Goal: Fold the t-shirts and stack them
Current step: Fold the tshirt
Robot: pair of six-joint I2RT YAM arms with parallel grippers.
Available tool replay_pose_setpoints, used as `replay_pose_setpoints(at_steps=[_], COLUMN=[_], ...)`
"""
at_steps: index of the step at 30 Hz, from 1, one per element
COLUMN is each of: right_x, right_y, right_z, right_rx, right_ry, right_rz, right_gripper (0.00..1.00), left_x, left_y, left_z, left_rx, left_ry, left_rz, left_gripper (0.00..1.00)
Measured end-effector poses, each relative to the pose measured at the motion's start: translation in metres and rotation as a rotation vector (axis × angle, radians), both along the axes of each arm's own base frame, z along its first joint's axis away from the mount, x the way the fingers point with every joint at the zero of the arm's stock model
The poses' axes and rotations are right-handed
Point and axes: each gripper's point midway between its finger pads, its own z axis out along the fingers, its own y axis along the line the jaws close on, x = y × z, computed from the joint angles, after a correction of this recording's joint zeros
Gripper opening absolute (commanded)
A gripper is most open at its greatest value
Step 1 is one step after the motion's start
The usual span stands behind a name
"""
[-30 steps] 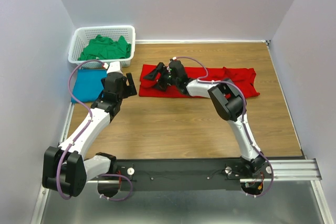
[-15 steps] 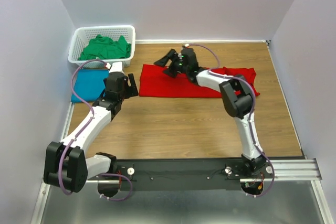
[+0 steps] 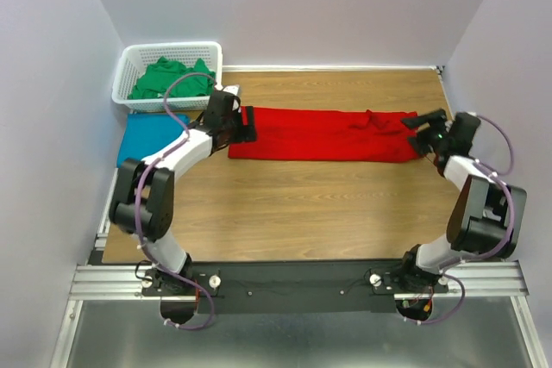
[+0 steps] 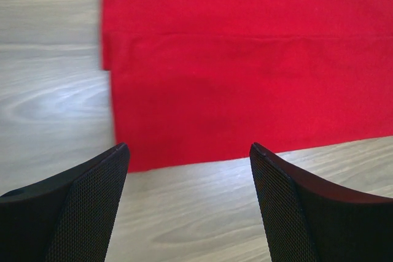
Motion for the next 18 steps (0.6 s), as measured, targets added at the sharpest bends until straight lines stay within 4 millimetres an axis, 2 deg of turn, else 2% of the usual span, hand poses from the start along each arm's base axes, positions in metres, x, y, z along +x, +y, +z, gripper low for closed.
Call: replay_pose_setpoints(at_steps=[1, 3, 5, 9, 18], right_x=[-0.013, -0.033, -0.047, -0.068, -0.08], right_y=[-0.021, -0.044, -0.057, -0.069, -0.1], right_z=[-0.007, -0.022, -0.036, -0.062, -0.076], right_rx=[0.0, 0.006, 0.013, 0.022, 0.0], right_ry=[0.019, 0.06, 0.101, 0.179, 0.213], right_rz=[-0.052, -0.119, -0.164, -0.217, -0.29], right_gripper=[0.73, 0.7, 0.69, 0.65, 0.61], left_x=[0.002, 0.006, 0.009, 0.006, 0.005], left_y=[-0.004, -0.012, -0.014, -0.012, -0.009], left_z=[-0.008, -0.026, -0.042, -0.074, -0.081], left_rx=[0.001, 0.009, 0.023, 0.064, 0.087], left_ry=[0.024, 0.087, 0.135, 0.23, 0.236], left_rz=[-0.013, -0.036, -0.043, -0.055, -0.06], left_gripper=[0.86, 0.86, 0.86, 0.86, 0.86])
